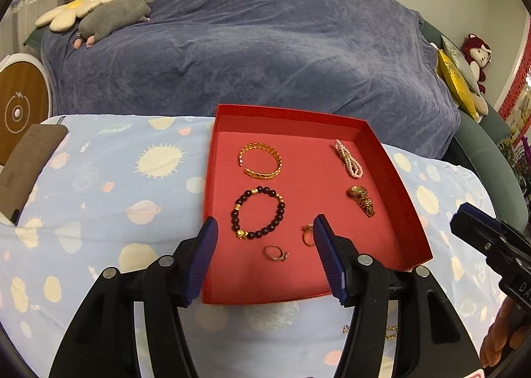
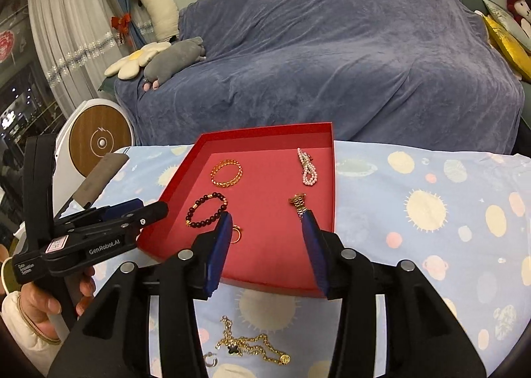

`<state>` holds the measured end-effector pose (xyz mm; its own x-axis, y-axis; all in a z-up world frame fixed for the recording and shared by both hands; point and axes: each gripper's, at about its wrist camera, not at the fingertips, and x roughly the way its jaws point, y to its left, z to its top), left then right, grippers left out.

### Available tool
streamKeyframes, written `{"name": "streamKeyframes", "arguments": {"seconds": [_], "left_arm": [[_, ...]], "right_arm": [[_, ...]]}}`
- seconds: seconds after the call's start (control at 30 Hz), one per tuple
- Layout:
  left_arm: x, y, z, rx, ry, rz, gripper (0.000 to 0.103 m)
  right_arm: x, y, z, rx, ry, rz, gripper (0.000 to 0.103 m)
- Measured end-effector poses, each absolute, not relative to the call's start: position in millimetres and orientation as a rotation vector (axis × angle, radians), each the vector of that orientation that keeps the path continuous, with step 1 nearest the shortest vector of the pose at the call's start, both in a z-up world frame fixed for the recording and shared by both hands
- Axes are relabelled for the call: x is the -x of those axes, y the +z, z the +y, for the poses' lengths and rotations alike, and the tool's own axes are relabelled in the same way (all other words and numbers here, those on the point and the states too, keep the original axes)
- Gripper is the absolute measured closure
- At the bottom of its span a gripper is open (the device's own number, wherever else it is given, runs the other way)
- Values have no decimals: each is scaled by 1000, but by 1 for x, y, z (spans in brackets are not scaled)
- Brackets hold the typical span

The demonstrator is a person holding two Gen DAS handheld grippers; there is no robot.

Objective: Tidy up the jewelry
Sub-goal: 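Lower both rings into the red box and open both grippers, then withdraw both grippers from the box toward the gold chain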

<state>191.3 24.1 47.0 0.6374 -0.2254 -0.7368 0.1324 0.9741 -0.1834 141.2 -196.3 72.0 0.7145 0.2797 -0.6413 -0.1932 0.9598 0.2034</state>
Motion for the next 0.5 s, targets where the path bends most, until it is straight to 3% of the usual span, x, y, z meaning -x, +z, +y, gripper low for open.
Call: {"name": "streamKeyframes", "arguments": {"seconds": [0.17, 0.5], "left_arm": [[-160, 60, 41, 173, -200, 843, 39], [-102, 39, 36, 124, -204, 872, 34]], "right_arm": [[-92, 77, -203, -92, 250, 712, 60], [-59, 29, -205, -104, 255, 824, 60]]}}
